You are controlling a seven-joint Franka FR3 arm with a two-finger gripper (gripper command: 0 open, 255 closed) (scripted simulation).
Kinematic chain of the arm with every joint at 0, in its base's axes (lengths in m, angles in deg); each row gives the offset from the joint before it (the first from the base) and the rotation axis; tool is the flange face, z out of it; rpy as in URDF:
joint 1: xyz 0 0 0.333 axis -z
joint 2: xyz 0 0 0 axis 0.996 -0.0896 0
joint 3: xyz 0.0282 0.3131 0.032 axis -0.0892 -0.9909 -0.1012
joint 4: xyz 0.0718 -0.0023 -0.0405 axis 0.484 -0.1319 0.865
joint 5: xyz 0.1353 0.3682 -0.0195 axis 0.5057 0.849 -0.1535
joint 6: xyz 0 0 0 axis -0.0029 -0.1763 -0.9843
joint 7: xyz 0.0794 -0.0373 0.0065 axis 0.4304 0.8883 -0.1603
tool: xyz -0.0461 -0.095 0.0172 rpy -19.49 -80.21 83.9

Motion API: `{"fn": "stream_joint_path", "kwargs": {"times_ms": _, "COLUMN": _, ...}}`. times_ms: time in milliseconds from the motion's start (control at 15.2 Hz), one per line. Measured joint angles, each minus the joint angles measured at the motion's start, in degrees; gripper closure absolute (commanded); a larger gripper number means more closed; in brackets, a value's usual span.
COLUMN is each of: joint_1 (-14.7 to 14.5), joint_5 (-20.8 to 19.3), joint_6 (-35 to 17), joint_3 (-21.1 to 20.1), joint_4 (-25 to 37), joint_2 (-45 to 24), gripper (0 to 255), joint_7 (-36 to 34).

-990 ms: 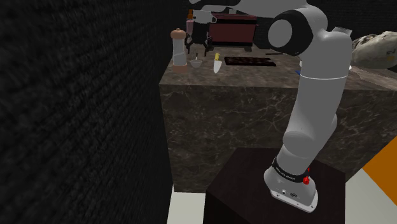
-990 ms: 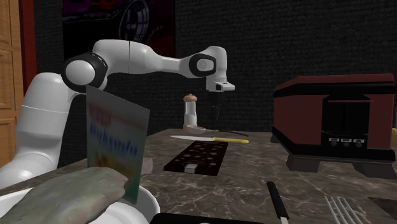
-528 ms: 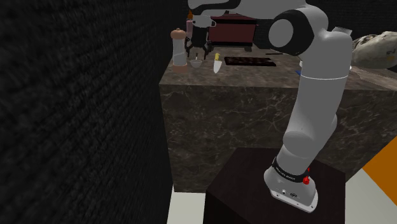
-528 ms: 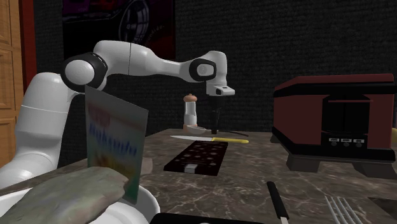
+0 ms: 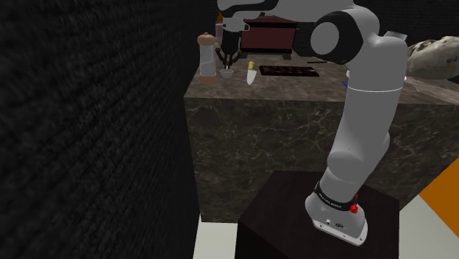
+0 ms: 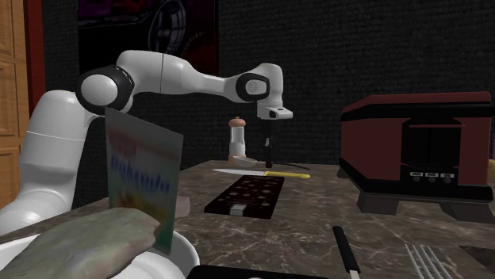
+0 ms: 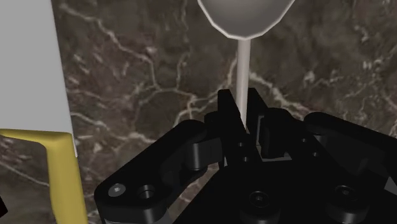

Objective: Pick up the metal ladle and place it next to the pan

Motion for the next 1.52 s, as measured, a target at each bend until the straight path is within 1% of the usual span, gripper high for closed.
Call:
{"fn": "stream_joint_path", "kwargs": {"times_ms": 330, "joint_1": 0.0, "joint_5": 0.0, "joint_6": 0.0, "joint_3": 0.0, "joint_4": 0.0, "joint_2": 0.0, "gripper": 255, "joint_7": 0.0}}
{"fn": "stream_joint_path", "kwargs": {"times_ms": 660, "joint_1": 0.09, "joint_5": 0.01, "joint_6": 3.19, "joint_3": 0.01, "joint_4": 3.73, "joint_2": -0.52, "gripper": 255, "joint_7": -0.32}}
{"fn": "stream_joint_path", "kwargs": {"times_ms": 1386, "joint_1": 0.73, "joint_5": 0.43, "joint_6": 13.77, "joint_3": 0.06, "joint_4": 18.31, "joint_2": -4.49, "gripper": 255, "joint_7": -1.19}}
{"fn": "stream_joint_path", "kwargs": {"times_ms": 1518, "joint_1": 1.01, "joint_5": 0.63, "joint_6": 16.15, "joint_3": 0.08, "joint_4": 22.26, "joint_2": -6.05, "gripper": 255, "joint_7": -1.31}}
